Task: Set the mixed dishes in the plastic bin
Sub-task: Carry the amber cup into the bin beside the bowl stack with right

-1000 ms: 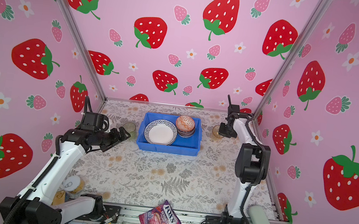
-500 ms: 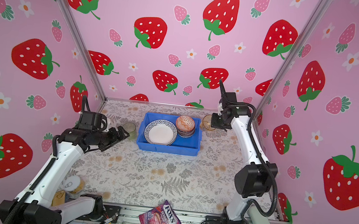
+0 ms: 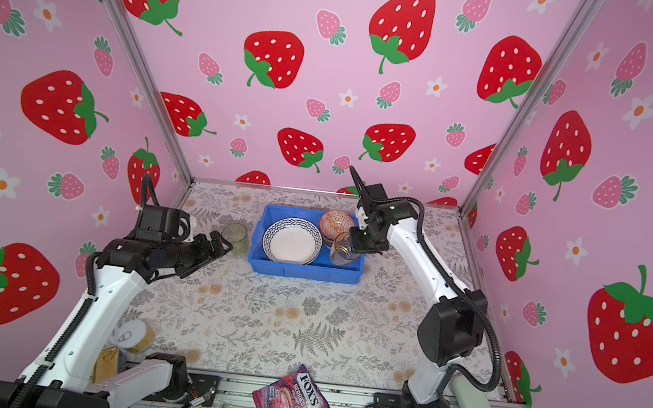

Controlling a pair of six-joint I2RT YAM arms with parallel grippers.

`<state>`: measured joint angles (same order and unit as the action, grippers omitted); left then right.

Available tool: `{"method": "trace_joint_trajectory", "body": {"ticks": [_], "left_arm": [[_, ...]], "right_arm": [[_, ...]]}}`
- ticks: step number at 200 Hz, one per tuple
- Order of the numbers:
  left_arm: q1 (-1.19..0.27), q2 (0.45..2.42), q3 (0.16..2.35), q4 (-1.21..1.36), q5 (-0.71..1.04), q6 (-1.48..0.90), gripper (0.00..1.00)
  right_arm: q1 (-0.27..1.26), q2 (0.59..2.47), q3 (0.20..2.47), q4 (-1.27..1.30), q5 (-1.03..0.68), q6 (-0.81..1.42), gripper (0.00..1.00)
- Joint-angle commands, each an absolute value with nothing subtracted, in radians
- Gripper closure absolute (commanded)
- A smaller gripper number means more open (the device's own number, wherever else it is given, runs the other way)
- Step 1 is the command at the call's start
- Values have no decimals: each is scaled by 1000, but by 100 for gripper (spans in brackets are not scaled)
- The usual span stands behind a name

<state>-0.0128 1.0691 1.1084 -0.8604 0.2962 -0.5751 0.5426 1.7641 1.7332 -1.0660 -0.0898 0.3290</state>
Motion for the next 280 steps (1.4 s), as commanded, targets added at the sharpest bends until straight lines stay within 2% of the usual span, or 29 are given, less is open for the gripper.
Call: {"method": "trace_joint_trajectory", "body": {"ticks": [1, 280], "left_arm": [[-6, 1047, 1151, -902, 290, -567, 1], [-2, 1071, 1103, -874, 297, -571, 1]], "right_arm": [[554, 1783, 1721, -1002, -97, 352, 95], [601, 2010, 1742, -936, 29, 367, 94]]}}
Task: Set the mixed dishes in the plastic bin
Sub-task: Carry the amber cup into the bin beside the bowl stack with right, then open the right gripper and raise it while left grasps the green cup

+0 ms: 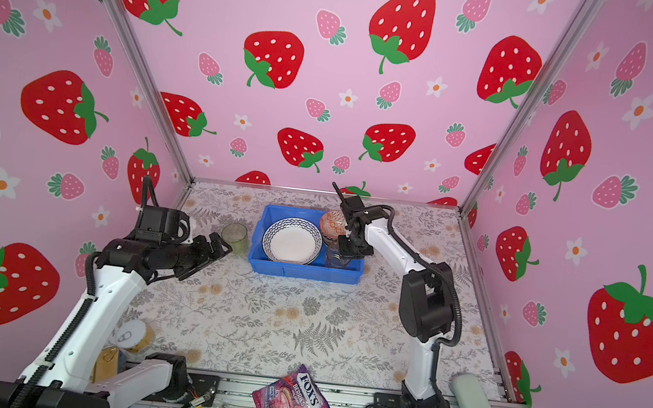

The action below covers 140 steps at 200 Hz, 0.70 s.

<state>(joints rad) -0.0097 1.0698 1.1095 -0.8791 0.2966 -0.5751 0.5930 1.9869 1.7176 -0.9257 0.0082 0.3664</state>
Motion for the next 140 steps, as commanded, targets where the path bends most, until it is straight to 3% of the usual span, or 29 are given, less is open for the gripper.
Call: {"method": "trace_joint_trajectory", "body": {"ticks": [1, 140], "left_arm": [[-2, 1071, 1103, -874, 298, -571, 1], [0, 1081, 1075, -860, 299, -568, 1]], "right_arm": [[601, 2010, 1743, -936, 30, 367, 94], [603, 2010, 1733, -931, 37, 362, 72]]}}
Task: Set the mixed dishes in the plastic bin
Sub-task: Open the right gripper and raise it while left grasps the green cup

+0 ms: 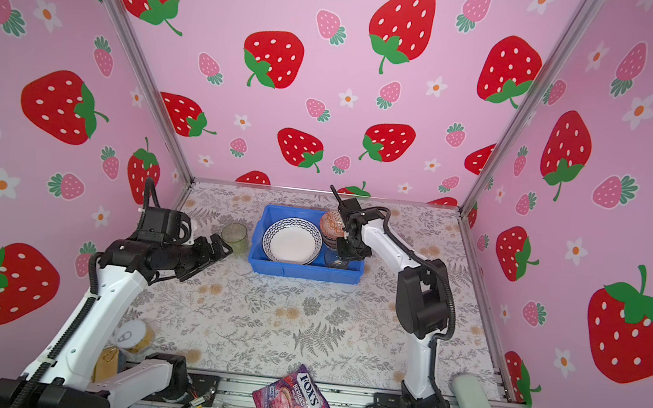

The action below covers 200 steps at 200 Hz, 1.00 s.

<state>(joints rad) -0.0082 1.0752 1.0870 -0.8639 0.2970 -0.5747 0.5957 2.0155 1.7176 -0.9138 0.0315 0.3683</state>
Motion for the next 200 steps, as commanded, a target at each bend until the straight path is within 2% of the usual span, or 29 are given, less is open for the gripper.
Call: {"method": "trace_joint_trajectory", "body": {"ticks": [1, 34, 66, 91, 123, 155, 200], "left_arm": [[-1, 1080, 1075, -859, 299, -569, 1], [2, 1087, 1077, -855, 294, -566, 1], [12, 1139, 1114, -860, 304, -558, 1], [22, 1209, 1168, -871, 299, -554, 1], [35, 1313, 1247, -877, 262, -546, 1], [47, 1440, 1345, -933, 178, -522, 1], [81, 1582, 1413, -926, 178, -518, 4]], "right_arm": [[603, 2010, 1733, -934, 37, 363, 72], [603, 1978, 1771, -971, 56, 356, 62], [593, 1918, 1827, -1009, 52, 351, 49], [576, 1859, 1834, -1019, 24, 356, 26], [563, 1777, 1785, -1015, 27, 364, 0], [547, 1684, 1696, -985, 23, 373, 1], [482, 1567, 1552, -939, -27, 380, 1]]}}
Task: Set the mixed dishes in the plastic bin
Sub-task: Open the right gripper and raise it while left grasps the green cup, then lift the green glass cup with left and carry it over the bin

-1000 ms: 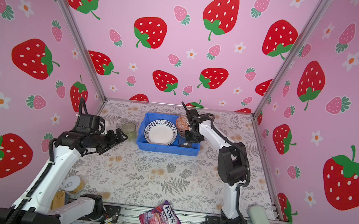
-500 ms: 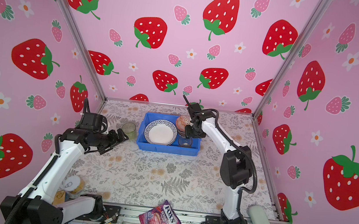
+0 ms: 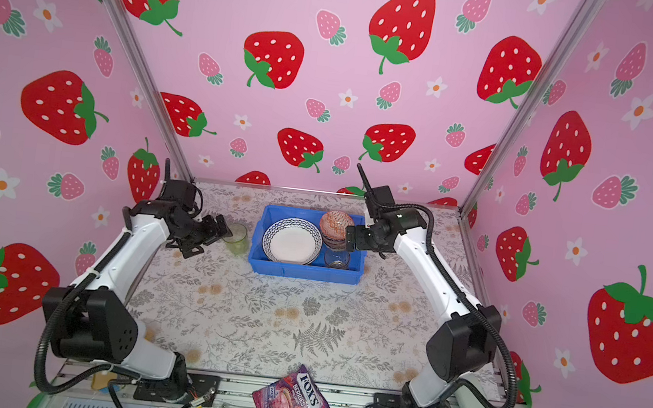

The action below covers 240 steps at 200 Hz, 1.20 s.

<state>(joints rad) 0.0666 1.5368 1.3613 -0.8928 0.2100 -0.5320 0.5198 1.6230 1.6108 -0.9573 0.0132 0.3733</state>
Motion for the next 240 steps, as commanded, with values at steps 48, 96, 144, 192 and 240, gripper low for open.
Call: {"method": "trace_joint_trajectory", "body": {"ticks": [48, 96, 144, 192, 240], "left_arm": [[89, 1711, 1507, -911, 144, -527, 11], [89, 1832, 1575, -909, 100, -545, 22], [89, 1897, 1601, -888, 105, -564, 35], [89, 1932, 1600, -866, 122, -572, 59], [86, 1945, 1596, -864, 108, -560, 70]], "right_arm": [[420, 1499, 1481, -943, -49, 366, 1], [378, 1447, 1407, -926, -65, 362, 1], [346, 1434, 1382, -921, -78, 353, 1], [328, 1449, 1381, -911, -93, 346, 1], [324, 1462, 1365, -894, -104, 348, 1]]}}
